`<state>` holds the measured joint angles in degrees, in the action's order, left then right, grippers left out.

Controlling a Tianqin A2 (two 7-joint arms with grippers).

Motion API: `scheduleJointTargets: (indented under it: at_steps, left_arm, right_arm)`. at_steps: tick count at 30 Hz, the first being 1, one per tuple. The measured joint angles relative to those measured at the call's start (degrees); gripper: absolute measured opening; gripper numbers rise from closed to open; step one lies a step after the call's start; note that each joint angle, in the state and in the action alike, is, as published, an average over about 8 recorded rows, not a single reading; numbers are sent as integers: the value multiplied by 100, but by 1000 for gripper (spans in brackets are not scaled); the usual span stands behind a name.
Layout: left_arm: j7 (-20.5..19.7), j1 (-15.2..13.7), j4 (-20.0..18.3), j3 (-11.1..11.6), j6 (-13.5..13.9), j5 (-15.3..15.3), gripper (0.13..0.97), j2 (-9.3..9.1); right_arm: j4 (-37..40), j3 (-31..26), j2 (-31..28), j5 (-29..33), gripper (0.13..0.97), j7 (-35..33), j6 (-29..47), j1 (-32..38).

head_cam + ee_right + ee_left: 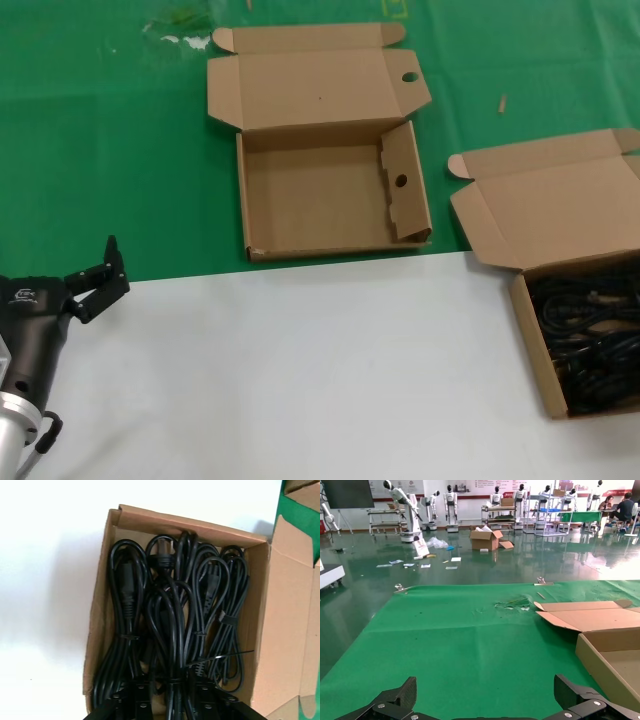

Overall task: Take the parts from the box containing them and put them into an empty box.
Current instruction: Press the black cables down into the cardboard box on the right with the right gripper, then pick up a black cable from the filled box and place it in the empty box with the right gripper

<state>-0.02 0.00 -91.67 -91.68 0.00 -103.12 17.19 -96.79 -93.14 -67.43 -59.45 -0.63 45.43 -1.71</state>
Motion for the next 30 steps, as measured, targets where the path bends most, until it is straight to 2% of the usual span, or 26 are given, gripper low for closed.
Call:
scheduleJointTargets:
  at_steps: [1,5,8,13,17,23,30]
  left_arm:
    - [0,0,0,0,0,0,966,0]
    - [0,0,0,0,0,0,966,0]
    - [0,0,0,0,0,0,966,0]
    - [0,0,0,0,0,0,966,0]
    - [0,0,0,0,0,0,966,0]
    - [0,0,0,0,0,0,966,0]
    - [0,0,0,0,0,0,966,0]
  right_arm:
    - [5,-17,6,5,318,-2,2,29]
    - [-25,-33,2,36,318,25,6,101]
    - [-135,23,-27,72,275,103,22,119]
    - [-546,184,-61,172,205,371,146,231]
    - [-962,116,128,312,202,582,337,641]
    - [-1073,-623,1095,602,197,422,500,1828]
    - [66,-1814,2711,949,197,-472,122,3337]
